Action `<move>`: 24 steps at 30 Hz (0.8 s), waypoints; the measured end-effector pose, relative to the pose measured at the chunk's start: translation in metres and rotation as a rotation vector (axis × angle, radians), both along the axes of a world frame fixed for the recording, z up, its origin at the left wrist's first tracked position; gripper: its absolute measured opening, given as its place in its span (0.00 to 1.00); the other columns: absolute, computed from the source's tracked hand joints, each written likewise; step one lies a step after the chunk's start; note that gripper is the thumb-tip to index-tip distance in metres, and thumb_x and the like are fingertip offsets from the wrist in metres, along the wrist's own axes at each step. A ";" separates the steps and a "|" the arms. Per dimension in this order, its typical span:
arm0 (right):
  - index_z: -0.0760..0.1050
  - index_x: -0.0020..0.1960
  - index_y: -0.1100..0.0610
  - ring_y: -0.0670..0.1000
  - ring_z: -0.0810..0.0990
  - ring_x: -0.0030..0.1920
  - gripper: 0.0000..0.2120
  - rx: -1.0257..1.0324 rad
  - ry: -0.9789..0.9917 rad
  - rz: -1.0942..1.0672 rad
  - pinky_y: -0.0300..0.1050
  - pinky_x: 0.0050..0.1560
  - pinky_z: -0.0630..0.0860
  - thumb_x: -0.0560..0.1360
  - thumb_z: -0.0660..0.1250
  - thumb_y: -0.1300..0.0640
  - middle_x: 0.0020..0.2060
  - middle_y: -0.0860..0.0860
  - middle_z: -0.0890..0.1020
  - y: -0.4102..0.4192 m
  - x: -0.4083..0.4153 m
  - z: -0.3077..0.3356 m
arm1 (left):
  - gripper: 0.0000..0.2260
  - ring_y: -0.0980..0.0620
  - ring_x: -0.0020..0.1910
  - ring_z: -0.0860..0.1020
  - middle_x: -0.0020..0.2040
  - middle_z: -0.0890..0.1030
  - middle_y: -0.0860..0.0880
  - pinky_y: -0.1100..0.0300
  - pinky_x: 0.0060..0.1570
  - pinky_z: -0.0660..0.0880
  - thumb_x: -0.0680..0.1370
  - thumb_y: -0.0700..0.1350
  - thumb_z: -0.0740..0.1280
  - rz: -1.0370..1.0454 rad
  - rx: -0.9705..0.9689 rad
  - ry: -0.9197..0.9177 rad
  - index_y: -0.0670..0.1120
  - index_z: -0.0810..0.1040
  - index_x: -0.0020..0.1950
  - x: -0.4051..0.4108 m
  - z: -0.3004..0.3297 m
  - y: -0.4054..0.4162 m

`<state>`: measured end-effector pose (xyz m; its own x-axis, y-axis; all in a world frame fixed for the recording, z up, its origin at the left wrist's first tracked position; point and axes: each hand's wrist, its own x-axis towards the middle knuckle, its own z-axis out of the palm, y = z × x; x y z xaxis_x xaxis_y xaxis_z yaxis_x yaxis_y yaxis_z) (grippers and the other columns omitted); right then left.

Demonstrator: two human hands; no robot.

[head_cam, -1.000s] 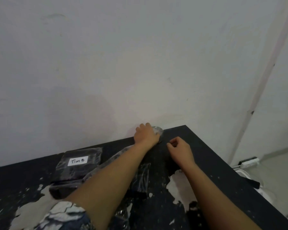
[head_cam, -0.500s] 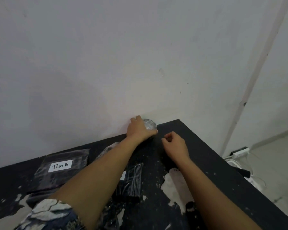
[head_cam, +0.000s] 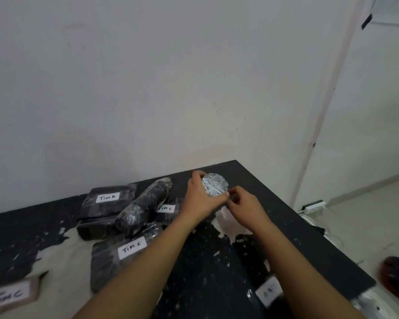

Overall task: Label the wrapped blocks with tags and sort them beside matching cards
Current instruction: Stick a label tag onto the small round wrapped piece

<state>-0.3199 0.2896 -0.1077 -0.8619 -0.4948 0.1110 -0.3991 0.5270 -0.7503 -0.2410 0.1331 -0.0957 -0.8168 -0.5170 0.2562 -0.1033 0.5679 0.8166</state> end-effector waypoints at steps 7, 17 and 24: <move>0.77 0.69 0.42 0.44 0.87 0.49 0.14 0.171 -0.029 0.131 0.45 0.54 0.83 0.85 0.67 0.52 0.57 0.47 0.86 0.074 0.052 -0.009 | 0.35 0.50 0.63 0.77 0.65 0.73 0.51 0.51 0.63 0.79 0.66 0.60 0.83 -0.044 0.034 -0.025 0.60 0.67 0.66 0.067 -0.030 0.048; 0.84 0.49 0.38 0.42 0.81 0.49 0.08 0.398 0.003 0.348 0.49 0.57 0.82 0.70 0.73 0.46 0.48 0.43 0.82 0.137 0.081 -0.012 | 0.37 0.52 0.63 0.77 0.67 0.71 0.53 0.51 0.66 0.79 0.67 0.63 0.82 -0.082 0.052 -0.089 0.60 0.66 0.69 0.107 -0.058 0.073; 0.81 0.51 0.48 0.47 0.69 0.60 0.13 0.577 0.073 0.405 0.48 0.62 0.68 0.73 0.73 0.41 0.52 0.43 0.74 0.133 0.090 -0.001 | 0.36 0.53 0.62 0.77 0.67 0.72 0.54 0.52 0.66 0.78 0.67 0.64 0.82 -0.062 0.053 -0.087 0.60 0.67 0.68 0.110 -0.057 0.074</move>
<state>-0.2298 0.4221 -0.1092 -0.5982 -0.7721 -0.2146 -0.6865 0.6319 -0.3598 -0.1308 0.2074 -0.1528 -0.8656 -0.4756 0.1568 -0.1407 0.5314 0.8354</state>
